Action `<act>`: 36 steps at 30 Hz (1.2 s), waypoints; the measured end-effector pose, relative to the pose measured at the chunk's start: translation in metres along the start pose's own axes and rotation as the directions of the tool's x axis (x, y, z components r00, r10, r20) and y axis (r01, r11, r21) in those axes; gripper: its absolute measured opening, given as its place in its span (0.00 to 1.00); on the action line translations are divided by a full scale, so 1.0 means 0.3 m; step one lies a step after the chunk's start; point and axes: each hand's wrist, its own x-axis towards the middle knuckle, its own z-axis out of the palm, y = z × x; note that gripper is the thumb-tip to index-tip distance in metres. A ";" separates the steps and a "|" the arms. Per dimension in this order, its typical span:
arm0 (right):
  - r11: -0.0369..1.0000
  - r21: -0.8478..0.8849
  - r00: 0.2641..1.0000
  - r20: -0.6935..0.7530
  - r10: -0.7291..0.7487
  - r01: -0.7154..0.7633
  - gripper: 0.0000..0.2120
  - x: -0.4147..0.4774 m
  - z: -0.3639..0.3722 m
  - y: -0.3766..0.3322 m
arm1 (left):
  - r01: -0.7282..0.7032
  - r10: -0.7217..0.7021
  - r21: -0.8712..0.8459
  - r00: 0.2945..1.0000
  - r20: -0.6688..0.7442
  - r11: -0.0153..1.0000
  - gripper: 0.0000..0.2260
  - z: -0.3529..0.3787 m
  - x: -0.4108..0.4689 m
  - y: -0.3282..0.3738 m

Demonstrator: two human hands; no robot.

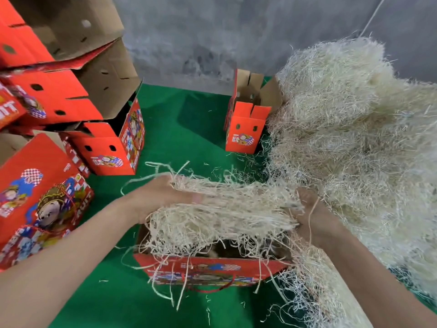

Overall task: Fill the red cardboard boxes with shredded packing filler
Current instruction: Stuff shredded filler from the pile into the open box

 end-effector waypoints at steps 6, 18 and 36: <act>0.994 0.102 0.999 -0.030 -0.029 0.032 0.25 0.007 0.019 0.002 | -0.098 0.093 -0.074 0.994 -0.064 0.992 0.65 0.007 -0.010 0.028; 0.829 -0.512 0.972 0.170 -0.160 0.225 0.06 -0.015 0.123 0.006 | -0.112 0.166 -0.258 0.965 0.201 0.960 0.23 0.057 0.032 0.072; 0.725 -0.641 0.968 0.184 -0.173 0.252 0.11 -0.017 0.086 -0.039 | -0.237 0.233 -0.085 0.971 -0.054 0.968 0.26 0.023 0.034 0.039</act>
